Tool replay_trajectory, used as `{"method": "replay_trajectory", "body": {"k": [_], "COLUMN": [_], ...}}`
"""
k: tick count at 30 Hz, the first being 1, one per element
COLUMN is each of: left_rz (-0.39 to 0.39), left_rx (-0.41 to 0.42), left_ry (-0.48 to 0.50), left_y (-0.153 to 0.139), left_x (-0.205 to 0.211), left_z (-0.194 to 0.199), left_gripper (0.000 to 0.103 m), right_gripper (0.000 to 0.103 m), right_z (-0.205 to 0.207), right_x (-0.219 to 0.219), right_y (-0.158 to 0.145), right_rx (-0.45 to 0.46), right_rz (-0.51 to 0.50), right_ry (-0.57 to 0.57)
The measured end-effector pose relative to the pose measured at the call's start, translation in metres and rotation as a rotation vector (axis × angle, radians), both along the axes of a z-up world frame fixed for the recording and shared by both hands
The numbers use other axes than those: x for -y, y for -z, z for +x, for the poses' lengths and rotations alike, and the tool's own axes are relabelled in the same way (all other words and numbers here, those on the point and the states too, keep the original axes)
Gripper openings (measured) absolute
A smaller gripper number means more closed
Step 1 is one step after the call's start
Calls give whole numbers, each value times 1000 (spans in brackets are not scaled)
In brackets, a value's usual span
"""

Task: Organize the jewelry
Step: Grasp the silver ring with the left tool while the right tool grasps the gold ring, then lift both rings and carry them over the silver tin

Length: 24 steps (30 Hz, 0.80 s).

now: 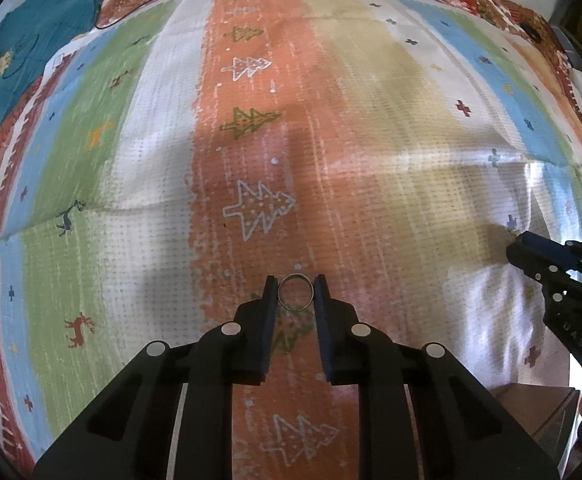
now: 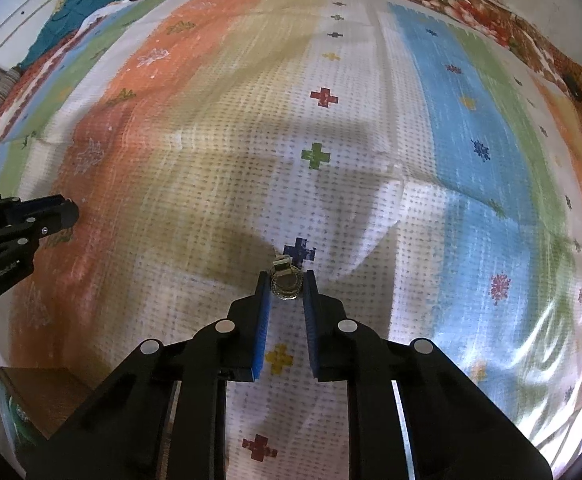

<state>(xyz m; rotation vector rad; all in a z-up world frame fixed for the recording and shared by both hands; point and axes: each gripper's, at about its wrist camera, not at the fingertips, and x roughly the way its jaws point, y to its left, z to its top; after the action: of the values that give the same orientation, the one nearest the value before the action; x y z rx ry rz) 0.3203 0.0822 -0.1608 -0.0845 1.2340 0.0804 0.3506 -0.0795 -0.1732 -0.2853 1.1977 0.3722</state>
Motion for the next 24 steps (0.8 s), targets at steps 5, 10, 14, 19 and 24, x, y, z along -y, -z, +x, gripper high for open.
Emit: {"method": "replay_trajectory", "body": {"k": [5, 10, 14, 19, 24], "left_rz": [3, 20, 19, 23, 31], "left_rx": [8, 8, 16, 20, 22], "left_ry": [6, 12, 7, 8, 4], "left_y": [-8, -13, -18, -22, -26], "left_x": [4, 5, 5, 6, 7], "left_z": [-2, -4, -7, -10, -16], "left_gripper": [18, 18, 18, 18, 18], "right_gripper": [17, 17, 17, 17, 17], "right_z": [-5, -7, -11, -17, -22], "right_x": [2, 2, 1, -1, 0], "right_y": [-6, -9, -15, -22, -29], "right_rx": [10, 9, 20, 33, 43], "right_rz": [12, 19, 26, 31, 40], "right_ry": [5, 3, -4, -21, -24]}}
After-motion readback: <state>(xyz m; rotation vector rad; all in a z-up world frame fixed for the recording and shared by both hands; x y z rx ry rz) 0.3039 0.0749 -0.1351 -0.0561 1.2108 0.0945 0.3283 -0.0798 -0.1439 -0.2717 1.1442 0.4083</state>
